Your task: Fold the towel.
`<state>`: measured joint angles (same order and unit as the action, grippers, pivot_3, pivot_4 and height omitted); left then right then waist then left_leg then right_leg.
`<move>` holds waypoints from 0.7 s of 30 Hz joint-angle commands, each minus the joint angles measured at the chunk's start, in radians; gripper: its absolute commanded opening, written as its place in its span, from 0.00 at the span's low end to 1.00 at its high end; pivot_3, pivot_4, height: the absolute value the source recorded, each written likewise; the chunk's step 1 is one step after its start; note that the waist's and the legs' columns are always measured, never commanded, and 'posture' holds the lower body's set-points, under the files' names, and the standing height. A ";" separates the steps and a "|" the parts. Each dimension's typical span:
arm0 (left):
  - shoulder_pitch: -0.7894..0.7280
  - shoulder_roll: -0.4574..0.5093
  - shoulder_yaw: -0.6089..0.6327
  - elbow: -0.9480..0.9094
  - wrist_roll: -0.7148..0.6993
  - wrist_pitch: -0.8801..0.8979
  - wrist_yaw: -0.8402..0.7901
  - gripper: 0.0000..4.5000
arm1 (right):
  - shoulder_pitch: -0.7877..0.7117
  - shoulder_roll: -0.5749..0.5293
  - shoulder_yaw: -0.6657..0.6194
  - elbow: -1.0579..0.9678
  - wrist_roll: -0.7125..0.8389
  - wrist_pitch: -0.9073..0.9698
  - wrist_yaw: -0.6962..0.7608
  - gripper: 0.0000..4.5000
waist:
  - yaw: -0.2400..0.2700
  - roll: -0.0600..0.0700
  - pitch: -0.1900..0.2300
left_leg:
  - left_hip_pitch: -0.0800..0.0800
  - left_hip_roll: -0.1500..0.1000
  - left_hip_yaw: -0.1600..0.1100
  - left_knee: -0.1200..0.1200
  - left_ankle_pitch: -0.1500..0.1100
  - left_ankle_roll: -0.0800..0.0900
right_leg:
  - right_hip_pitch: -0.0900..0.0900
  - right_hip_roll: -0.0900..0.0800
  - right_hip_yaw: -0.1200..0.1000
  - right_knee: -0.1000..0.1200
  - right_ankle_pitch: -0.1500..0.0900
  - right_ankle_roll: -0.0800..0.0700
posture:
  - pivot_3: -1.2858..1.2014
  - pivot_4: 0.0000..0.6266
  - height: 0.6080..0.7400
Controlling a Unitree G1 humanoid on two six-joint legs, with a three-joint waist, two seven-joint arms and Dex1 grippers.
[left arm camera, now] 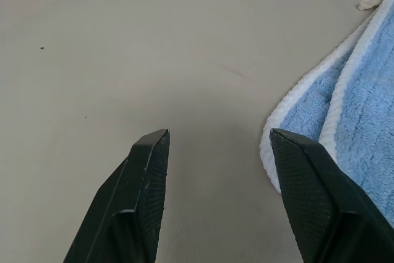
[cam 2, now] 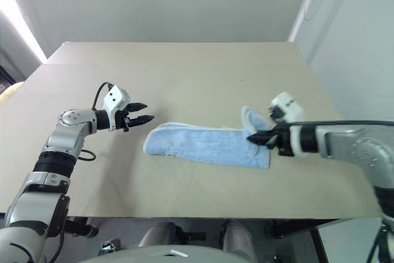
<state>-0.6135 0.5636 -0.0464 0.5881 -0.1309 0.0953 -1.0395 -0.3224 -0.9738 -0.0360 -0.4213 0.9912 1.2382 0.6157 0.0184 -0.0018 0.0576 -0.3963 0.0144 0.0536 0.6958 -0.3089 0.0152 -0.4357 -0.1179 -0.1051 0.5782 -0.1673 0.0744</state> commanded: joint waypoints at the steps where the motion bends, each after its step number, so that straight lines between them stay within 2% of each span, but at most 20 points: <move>1: -0.037 0.000 0.002 -0.008 0.006 -0.022 0.003 0.61 | -0.021 0.057 0.060 -0.025 -0.055 -0.012 -0.031 0.01 | -0.001 0.000 0.000 | 0.000 0.000 0.000 0.000 0.000 0.000 | 0.000 0.000 0.000 0.000 0.000 0.000 | 0.52 0.00 0.89; 4: -0.034 -0.002 0.000 -0.016 0.007 -0.018 0.000 0.61 | -0.048 0.105 0.105 0.012 -0.119 -0.024 -0.052 0.01 | -0.004 0.000 0.000 | 0.000 0.000 0.000 0.001 0.000 0.000 | 0.000 0.000 0.000 0.001 0.002 -0.003 | 0.52 0.00 0.89; 10: -0.020 0.010 -0.005 -0.031 0.011 -0.013 -0.018 0.61 | -0.093 0.125 0.146 0.070 -0.196 -0.034 -0.016 0.01 | -0.005 0.000 0.000 | 0.000 0.000 0.000 0.002 0.000 0.000 | 0.000 0.001 0.000 0.002 0.003 -0.003 | 0.52 0.00 0.89; 14: -0.008 0.023 0.003 -0.063 -0.018 0.043 -0.061 0.61 | -0.115 0.142 0.191 0.080 -0.238 -0.075 0.044 0.23 | -0.005 0.000 0.000 | 0.000 0.000 0.000 0.001 0.000 0.000 | 0.000 0.001 0.000 0.002 0.003 -0.003 | 0.52 0.00 0.89; 19: -0.003 0.033 0.003 -0.088 -0.020 0.096 -0.068 0.61 | -0.140 0.178 0.243 0.088 -0.272 -0.095 0.098 0.64 | -0.006 0.000 0.000 | 0.000 0.000 0.000 0.002 0.000 0.000 | 0.000 0.001 0.000 0.002 0.003 -0.003 | 0.52 0.00 0.89; 21: -0.001 0.034 0.003 -0.091 -0.023 0.117 -0.070 0.61 | -0.140 0.209 0.218 0.086 -0.255 -0.117 0.120 0.80 | -0.006 0.000 0.000 | 0.001 0.000 0.000 0.002 0.000 0.000 | 0.000 0.001 0.000 0.003 0.003 -0.003 | 0.52 0.00 0.89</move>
<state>-0.6058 0.5840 -0.0568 0.5313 -0.1406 0.1983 -1.1089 -0.4403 -0.7812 0.2180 -0.3244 0.7220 1.1490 0.7138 0.0128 -0.0017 0.0576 -0.3957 0.0146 0.0537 0.6976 -0.3087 0.0153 -0.4357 -0.1168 -0.1053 0.5809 -0.1646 0.0712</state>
